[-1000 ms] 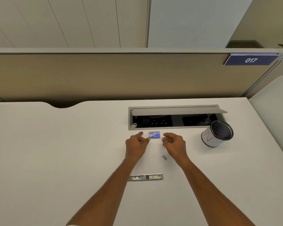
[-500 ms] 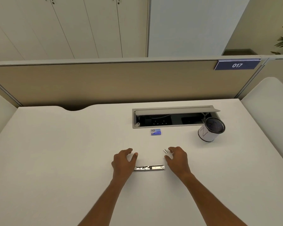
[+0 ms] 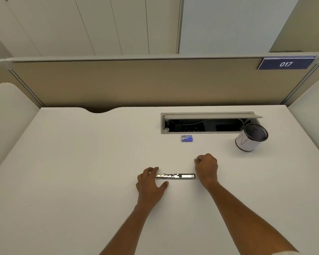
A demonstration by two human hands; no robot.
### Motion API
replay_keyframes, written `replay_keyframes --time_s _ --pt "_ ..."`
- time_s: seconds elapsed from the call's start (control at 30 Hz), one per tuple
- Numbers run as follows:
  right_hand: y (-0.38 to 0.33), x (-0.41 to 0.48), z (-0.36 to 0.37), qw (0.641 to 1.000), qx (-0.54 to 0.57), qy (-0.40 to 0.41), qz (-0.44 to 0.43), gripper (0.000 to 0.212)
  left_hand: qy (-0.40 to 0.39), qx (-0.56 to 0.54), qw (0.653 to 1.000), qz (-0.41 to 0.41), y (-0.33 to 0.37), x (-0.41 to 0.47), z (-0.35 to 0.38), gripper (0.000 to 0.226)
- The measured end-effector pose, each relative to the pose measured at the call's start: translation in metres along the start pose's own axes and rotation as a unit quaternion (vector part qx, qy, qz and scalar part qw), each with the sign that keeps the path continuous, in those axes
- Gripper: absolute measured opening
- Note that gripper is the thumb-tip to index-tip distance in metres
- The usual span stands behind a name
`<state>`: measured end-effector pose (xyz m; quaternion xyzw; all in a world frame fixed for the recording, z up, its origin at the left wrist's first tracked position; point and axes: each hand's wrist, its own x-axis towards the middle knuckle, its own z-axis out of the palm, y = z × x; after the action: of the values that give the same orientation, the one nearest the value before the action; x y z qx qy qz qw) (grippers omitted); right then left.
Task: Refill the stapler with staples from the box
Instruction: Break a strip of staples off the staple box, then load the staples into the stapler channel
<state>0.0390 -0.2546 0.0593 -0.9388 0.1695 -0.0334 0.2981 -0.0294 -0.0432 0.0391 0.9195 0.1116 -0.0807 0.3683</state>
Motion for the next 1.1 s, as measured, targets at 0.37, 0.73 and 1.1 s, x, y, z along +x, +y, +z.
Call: replay_keyframes --time_s 0.37,0.73,1.1 --pt "0.002 -0.025 -0.006 0.993 0.115 -0.012 -0.032 0.008 0.001 -0.031 0.999 0.008 -0.001 0.0 -0.009 0.069" --pt "0.015 -0.051 0.0 0.992 0.101 -0.035 -0.06 0.008 0.013 -0.039 0.999 0.011 0.001 0.001 -0.01 0.053" --pt "0.02 -0.066 0.01 0.993 0.084 -0.049 -0.07 0.01 0.023 -0.031 0.998 0.04 -0.007 0.002 -0.014 0.028"
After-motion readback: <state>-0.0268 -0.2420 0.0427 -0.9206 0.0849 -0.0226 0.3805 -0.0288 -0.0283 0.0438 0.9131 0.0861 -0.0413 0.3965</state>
